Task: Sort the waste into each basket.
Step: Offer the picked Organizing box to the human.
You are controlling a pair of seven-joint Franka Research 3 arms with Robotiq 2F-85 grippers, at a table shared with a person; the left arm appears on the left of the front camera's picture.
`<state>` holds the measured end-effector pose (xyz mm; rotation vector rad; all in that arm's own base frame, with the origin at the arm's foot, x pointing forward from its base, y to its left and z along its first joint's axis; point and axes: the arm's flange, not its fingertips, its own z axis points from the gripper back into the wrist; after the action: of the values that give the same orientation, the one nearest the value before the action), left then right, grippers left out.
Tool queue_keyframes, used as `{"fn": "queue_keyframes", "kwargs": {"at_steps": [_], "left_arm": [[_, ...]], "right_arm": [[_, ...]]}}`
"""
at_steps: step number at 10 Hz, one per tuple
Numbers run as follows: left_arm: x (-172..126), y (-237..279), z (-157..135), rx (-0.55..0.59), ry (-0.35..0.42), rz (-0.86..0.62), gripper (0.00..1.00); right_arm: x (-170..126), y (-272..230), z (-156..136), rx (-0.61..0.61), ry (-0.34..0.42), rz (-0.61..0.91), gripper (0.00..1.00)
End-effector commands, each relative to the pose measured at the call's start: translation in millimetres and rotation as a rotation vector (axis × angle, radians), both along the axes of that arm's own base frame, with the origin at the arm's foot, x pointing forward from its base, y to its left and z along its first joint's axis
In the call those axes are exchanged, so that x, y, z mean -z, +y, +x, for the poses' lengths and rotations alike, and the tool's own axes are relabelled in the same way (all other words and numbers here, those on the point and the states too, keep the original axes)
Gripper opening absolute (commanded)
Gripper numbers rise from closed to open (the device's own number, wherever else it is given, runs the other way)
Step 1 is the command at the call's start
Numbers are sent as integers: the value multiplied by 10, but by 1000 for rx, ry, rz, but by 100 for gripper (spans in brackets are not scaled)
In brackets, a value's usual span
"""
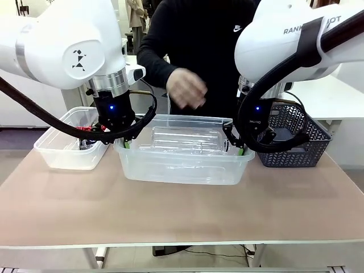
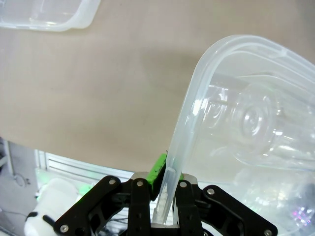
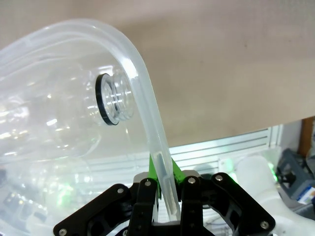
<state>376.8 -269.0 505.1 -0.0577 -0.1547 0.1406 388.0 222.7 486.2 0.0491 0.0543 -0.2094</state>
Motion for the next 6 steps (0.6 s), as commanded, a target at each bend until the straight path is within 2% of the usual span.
{"fn": "queue_keyframes", "kwargs": {"at_steps": [1,6], "left_arm": [[-49,32,-40,-17,-11,-29,6],[-49,32,-40,-17,-11,-29,6]], "right_arm": [[-27,43,11,-13,3,-1,5],[-27,43,11,-13,3,-1,5]]}}
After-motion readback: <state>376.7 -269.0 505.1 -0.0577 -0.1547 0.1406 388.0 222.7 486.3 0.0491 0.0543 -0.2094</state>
